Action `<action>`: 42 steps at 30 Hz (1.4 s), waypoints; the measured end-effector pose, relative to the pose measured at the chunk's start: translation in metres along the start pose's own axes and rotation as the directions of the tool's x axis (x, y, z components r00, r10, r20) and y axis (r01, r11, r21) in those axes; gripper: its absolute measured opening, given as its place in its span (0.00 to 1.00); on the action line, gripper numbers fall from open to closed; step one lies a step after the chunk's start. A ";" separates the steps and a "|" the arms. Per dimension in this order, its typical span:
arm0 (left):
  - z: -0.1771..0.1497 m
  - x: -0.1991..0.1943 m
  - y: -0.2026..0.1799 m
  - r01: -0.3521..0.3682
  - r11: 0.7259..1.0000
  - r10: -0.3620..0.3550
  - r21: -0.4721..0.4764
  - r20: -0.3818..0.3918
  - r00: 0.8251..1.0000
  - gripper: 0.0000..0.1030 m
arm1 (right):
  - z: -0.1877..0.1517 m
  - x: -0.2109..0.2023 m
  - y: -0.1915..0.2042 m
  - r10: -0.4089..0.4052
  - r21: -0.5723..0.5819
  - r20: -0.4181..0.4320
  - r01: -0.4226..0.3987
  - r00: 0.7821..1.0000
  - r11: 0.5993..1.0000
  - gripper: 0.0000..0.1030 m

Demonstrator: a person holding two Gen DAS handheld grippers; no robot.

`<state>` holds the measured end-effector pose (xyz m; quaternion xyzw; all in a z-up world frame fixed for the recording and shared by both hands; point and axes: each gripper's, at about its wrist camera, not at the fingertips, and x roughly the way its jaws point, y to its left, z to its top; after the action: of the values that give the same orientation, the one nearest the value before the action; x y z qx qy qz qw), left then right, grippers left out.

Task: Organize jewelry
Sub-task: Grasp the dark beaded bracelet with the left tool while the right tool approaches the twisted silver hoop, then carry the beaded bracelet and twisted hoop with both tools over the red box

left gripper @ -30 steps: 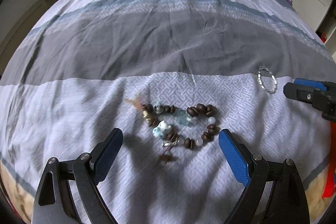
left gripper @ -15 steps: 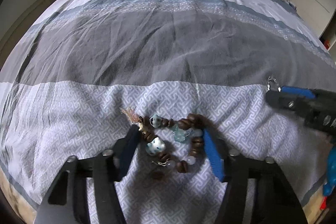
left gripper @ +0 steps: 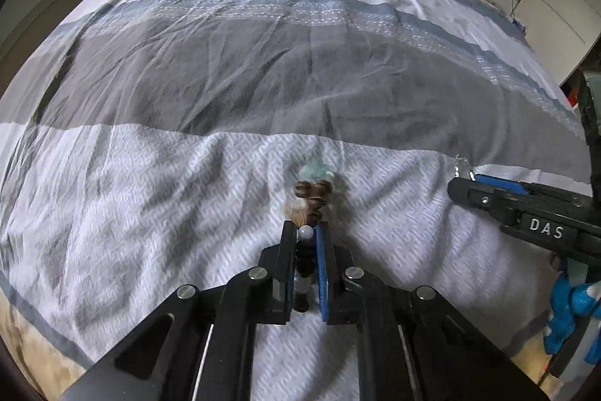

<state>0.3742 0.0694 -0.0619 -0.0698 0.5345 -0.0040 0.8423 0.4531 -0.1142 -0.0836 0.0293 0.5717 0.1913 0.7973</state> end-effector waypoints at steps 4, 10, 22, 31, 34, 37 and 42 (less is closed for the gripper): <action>-0.005 -0.016 -0.002 0.013 1.000 -0.013 0.002 0.013 1.000 0.10 | -0.006 -0.013 0.003 0.025 0.006 0.011 -0.025 1.000 1.000 0.37; -0.006 -0.037 -0.001 0.051 0.998 -0.050 -0.037 0.028 0.998 0.10 | -0.019 -0.034 0.006 0.064 0.022 0.028 -0.065 0.998 0.998 0.37; -0.008 -0.079 -0.029 0.076 0.997 -0.077 0.023 0.045 0.996 0.10 | -0.054 -0.097 -0.017 0.106 0.103 0.104 -0.116 0.989 0.988 0.37; -0.020 -0.108 -0.097 0.146 0.979 -0.152 0.141 0.032 0.988 0.10 | -0.102 -0.164 -0.076 0.055 0.203 0.177 -0.091 0.983 0.975 0.37; -0.026 -0.111 -0.130 0.186 0.964 -0.192 0.189 0.013 0.981 0.10 | -0.126 -0.186 -0.104 0.018 0.259 0.194 -0.069 0.981 0.964 0.37; -0.032 -0.114 -0.172 0.241 0.938 -0.245 0.251 -0.016 0.969 0.10 | -0.150 -0.203 -0.133 -0.025 0.315 0.198 -0.040 0.980 0.948 0.37; -0.038 -0.117 -0.241 0.332 0.884 -0.331 0.328 -0.060 0.942 0.10 | -0.201 -0.226 -0.190 -0.113 0.423 0.177 0.028 0.978 0.906 0.37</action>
<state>0.3056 -0.1636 0.0570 -0.0167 0.5073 -0.2382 0.8280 0.2572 -0.4011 -0.0003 0.1975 0.5181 0.0316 0.8316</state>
